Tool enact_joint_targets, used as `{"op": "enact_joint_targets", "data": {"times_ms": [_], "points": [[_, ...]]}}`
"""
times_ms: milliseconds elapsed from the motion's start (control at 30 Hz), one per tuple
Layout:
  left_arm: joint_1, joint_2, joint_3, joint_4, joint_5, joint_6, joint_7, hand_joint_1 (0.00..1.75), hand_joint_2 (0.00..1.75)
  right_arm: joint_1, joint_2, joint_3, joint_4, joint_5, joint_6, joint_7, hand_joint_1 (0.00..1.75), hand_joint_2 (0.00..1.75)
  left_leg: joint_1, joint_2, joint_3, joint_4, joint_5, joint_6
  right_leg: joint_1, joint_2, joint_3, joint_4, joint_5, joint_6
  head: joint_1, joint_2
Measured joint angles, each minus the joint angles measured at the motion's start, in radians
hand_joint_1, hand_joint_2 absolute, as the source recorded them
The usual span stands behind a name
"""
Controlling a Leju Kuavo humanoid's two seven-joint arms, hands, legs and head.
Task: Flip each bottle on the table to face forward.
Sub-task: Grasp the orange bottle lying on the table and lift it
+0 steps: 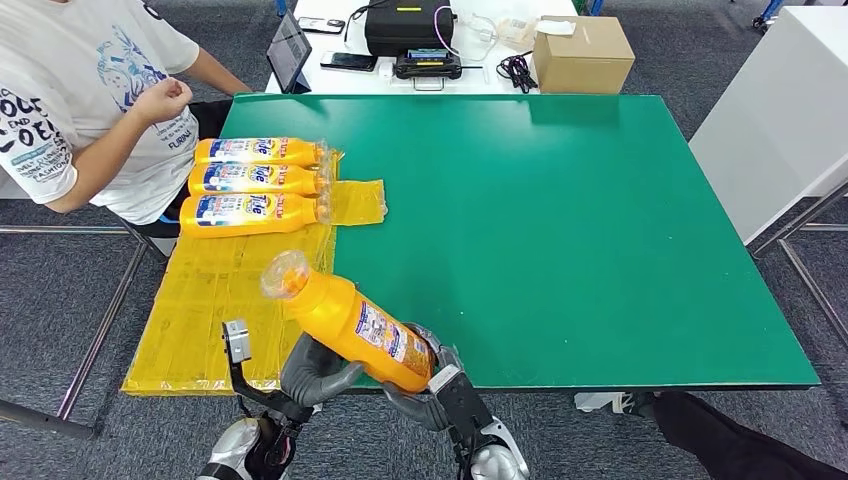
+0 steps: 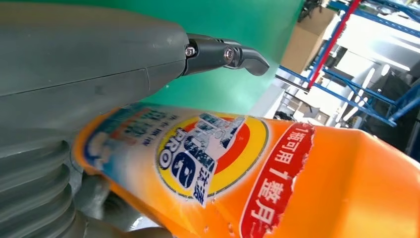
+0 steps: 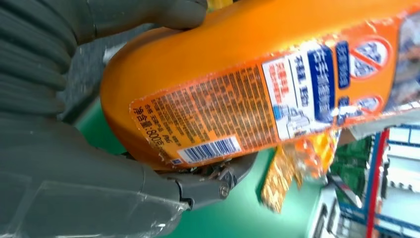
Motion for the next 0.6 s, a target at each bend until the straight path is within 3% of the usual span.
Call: {"op": "enact_joint_targets", "data": {"times_ms": [267,567,600], "points": [[0.015,-0.013,0.002,-0.046,-0.043,0.017,-0.066,0.00,1.75,-0.052,0.022,0.087,0.152,-0.063,0.042,-0.032,1.75,1.75,0.000,0.001,0.000,0.000,0.000,0.000,0.000,0.000,0.000,0.000,0.000,0.000,0.000,0.000],[0.035,-0.014,0.025,-0.069,-0.049,0.008,-0.069,0.00,1.75,-0.108,0.030,0.143,0.247,-0.074,0.043,-0.038,1.75,1.75,0.000,0.001,0.000,0.000,0.000,0.000,0.000,0.000,0.000,0.000,0.000,0.000,0.000,0.000],[0.035,-0.014,0.026,-0.069,-0.054,0.008,-0.070,0.12,1.75,-0.112,0.030,0.146,0.253,-0.074,0.043,-0.038,1.75,1.75,0.000,0.001,0.001,0.000,0.000,0.000,0.000,0.000,0.000,0.000,0.000,0.000,0.000,0.000]]}}
